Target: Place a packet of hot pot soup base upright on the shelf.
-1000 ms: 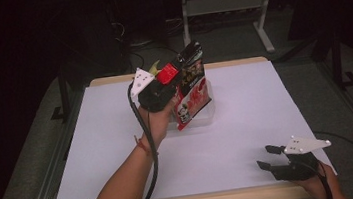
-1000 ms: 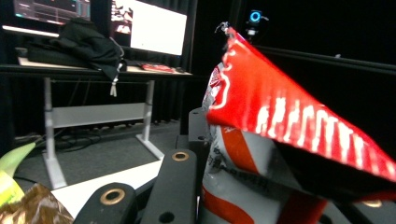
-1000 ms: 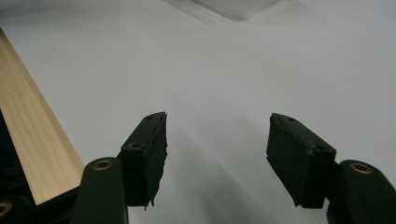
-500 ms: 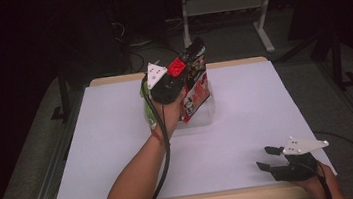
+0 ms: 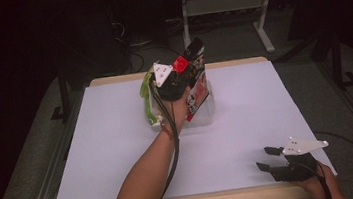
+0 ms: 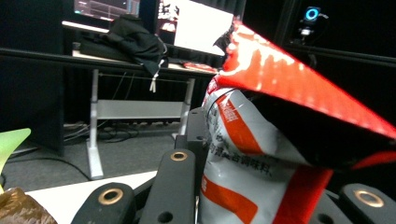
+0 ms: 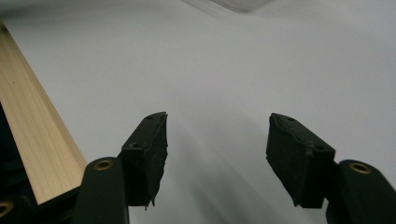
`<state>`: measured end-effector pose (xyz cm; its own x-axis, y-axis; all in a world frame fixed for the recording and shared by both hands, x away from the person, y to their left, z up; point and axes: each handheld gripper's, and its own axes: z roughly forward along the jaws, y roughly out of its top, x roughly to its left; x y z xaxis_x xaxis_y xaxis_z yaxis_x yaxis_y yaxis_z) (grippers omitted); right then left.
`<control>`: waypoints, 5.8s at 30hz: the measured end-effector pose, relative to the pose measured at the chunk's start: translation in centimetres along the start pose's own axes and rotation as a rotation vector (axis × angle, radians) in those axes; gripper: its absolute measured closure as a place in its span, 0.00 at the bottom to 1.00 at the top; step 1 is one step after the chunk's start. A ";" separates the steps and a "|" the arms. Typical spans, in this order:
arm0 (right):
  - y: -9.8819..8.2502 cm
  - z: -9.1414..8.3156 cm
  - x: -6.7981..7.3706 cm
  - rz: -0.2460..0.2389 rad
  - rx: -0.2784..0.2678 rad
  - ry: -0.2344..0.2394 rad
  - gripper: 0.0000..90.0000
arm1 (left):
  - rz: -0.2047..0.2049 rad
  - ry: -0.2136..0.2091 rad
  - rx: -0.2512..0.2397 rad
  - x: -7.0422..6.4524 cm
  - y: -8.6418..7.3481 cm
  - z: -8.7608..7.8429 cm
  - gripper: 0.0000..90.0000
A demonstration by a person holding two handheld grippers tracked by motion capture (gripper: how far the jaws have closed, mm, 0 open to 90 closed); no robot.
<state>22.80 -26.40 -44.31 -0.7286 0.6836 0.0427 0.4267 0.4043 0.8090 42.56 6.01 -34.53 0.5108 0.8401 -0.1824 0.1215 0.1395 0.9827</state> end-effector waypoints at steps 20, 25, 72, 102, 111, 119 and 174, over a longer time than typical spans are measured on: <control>0.0 0.1 0.1 -0.003 0.001 0.011 0.42 | 0.048 -0.106 0.060 0.1 -2.0 0.6 0.80; 0.0 0.2 0.1 -0.004 0.003 0.012 0.42 | 0.061 -0.128 0.077 0.7 -2.5 -0.1 0.76; 0.1 1.0 0.8 -0.024 0.046 0.046 0.42 | 0.391 -0.270 0.419 2.2 -7.9 -4.8 0.66; 0.3 0.6 0.6 -0.039 0.039 0.031 0.41 | 0.342 -0.356 0.421 2.8 -6.7 -5.5 0.89; 0.2 0.7 0.6 -0.038 0.044 0.030 0.41 | 0.367 -0.320 0.441 2.3 -7.4 -5.0 0.97; 0.2 0.6 0.6 -0.041 0.044 0.030 0.41 | 0.367 -0.330 0.456 1.6 -7.9 -5.0 0.95; 1.1 -0.4 0.8 -0.100 -0.019 -0.039 0.45 | 0.450 -0.420 0.475 1.5 -3.8 -7.7 0.40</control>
<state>22.44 -25.69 -43.16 -0.7455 0.6636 -0.0615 0.3422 0.4603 0.8192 36.32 10.73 -38.30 0.8658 0.4800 0.1415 0.1290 -0.4873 0.8637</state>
